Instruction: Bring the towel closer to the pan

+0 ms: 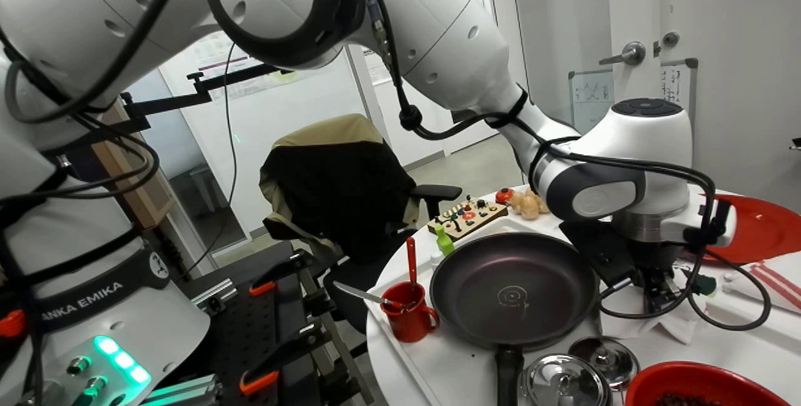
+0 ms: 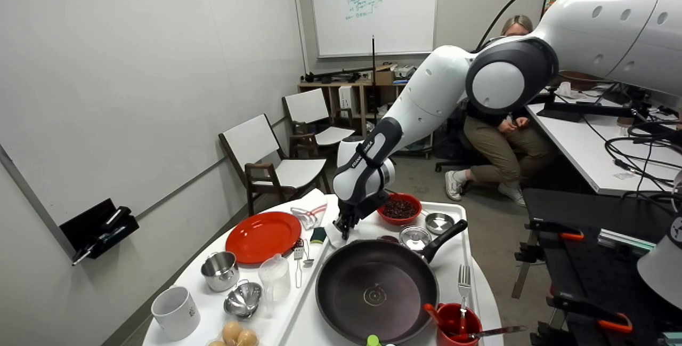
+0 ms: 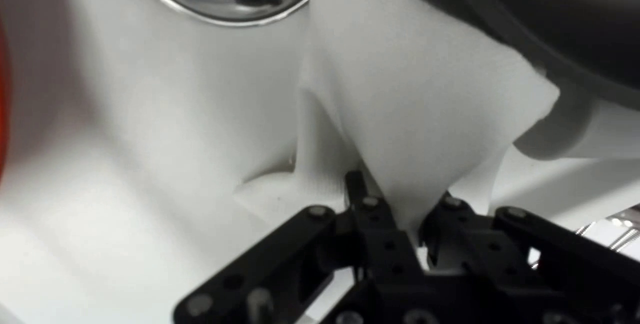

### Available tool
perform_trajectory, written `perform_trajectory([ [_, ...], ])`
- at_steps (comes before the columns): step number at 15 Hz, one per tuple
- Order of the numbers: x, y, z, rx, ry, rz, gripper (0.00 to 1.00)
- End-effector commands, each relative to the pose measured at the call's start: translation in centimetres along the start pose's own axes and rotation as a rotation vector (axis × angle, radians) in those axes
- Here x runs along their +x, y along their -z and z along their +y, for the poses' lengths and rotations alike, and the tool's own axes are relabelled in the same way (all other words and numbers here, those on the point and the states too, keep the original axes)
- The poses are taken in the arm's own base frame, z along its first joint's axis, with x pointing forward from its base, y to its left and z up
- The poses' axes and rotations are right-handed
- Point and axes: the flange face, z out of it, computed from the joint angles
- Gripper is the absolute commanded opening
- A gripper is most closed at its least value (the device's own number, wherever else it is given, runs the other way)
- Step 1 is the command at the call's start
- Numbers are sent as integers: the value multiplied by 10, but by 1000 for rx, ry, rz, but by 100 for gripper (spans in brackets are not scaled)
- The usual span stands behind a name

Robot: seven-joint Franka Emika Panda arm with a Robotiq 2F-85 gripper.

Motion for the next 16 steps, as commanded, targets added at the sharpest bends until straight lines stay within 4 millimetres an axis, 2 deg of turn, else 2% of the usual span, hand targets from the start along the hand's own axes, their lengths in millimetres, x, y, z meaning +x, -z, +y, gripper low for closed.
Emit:
perform_trajectory([
  [1, -26, 4, -20, 39, 80, -23, 4],
  [8, -53, 3, -44, 80, 261, -34, 4],
  [16, -64, 4, -42, 70, 305, -55, 4],
])
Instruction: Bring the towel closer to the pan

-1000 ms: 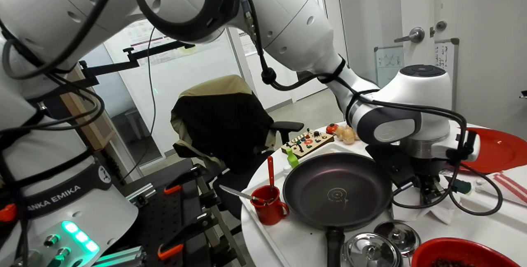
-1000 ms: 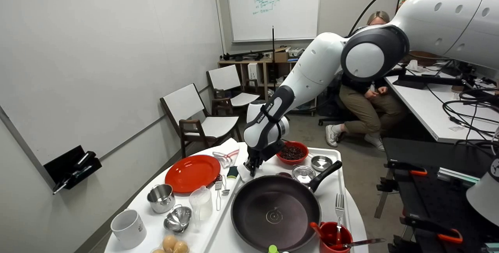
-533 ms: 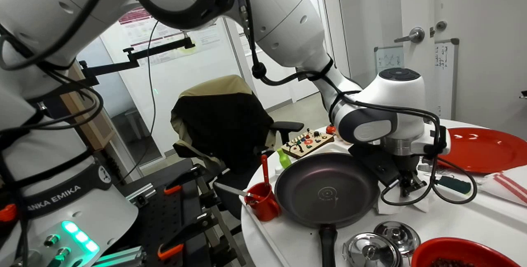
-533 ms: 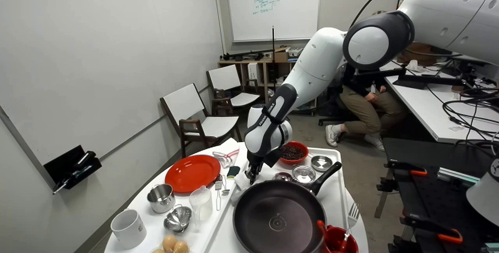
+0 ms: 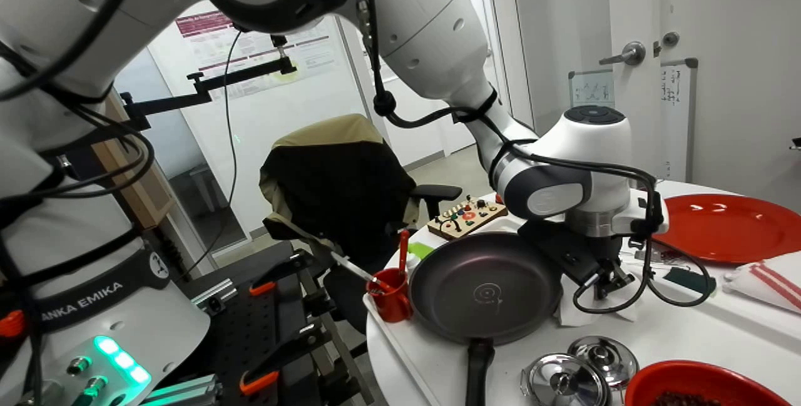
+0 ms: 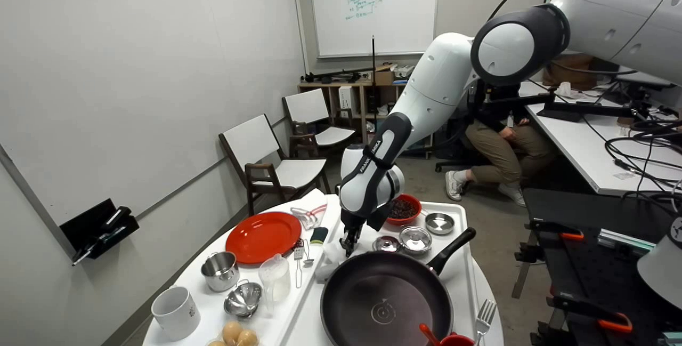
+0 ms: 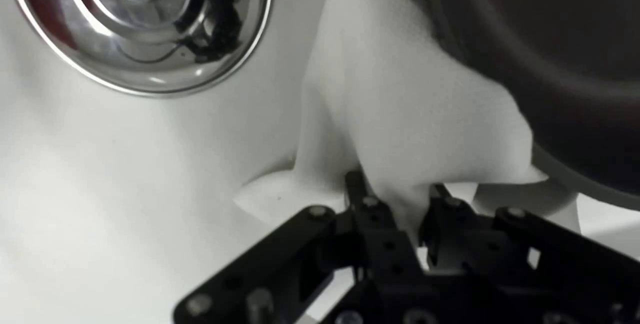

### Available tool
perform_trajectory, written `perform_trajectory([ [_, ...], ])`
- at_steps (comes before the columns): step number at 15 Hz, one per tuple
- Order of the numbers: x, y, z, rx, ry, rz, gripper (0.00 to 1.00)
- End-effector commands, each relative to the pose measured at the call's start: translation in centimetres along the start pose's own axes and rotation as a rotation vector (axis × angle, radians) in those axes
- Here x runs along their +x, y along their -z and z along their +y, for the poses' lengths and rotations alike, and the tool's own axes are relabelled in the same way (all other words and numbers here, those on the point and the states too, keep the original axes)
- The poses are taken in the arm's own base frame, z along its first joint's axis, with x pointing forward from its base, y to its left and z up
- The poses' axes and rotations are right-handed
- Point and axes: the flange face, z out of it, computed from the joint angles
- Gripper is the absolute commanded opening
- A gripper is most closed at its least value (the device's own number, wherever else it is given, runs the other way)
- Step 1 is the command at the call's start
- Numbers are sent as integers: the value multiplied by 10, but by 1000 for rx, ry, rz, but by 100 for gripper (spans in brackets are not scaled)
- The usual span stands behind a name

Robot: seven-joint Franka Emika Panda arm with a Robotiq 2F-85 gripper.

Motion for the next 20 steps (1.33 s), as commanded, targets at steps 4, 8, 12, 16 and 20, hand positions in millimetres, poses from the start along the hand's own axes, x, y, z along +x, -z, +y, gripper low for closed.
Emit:
perform_trajectory([
  [4, -16, 4, -3, 0, 21, -33, 55],
  [8, -21, 3, -1, -5, 18, -39, 86],
  [12, -21, 12, 3, -25, 12, -22, 100],
  [16, -23, 51, 1, -46, -14, -9, 100],
  [20, -29, 103, -1, -74, -16, 17, 100],
])
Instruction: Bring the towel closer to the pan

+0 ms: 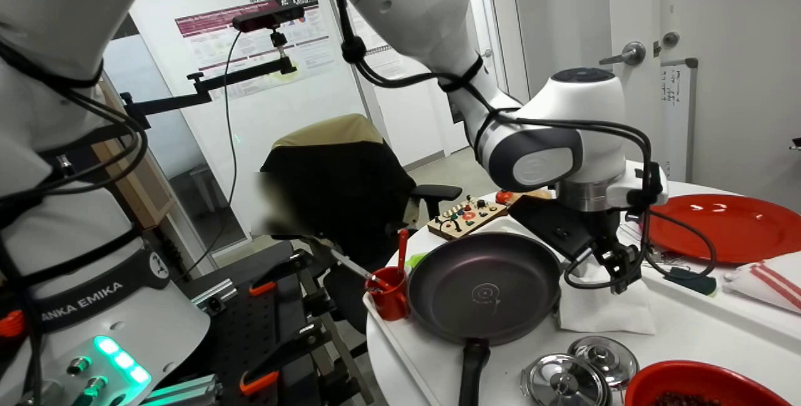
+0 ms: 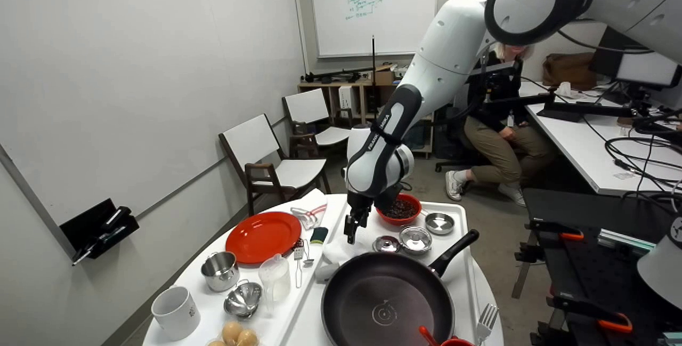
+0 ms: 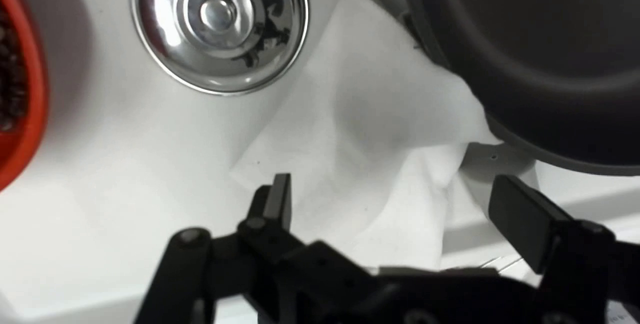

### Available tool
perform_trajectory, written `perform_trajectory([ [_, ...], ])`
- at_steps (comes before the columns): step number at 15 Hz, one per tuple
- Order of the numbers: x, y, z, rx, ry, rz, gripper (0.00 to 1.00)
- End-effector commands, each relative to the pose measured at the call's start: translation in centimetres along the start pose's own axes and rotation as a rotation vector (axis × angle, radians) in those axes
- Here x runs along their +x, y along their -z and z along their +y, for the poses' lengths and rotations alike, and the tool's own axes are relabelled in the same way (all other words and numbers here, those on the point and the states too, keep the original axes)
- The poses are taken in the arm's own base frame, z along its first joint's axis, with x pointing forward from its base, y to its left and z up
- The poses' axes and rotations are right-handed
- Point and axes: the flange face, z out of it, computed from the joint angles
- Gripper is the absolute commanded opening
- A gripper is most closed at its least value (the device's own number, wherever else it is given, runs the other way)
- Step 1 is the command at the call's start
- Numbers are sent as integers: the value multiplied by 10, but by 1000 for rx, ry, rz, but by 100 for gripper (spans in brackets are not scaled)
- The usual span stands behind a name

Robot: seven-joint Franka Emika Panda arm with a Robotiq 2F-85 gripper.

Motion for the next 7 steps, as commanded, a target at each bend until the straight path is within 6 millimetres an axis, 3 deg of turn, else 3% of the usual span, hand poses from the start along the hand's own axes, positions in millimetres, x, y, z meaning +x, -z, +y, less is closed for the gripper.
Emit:
perform_trajectory([
  [1, 0, 12, 0, -6, -1, 5, 100],
  [4, -5, 38, -1, -16, -6, 9, 100],
  [7, -11, 39, -1, -17, -8, 3, 100],
])
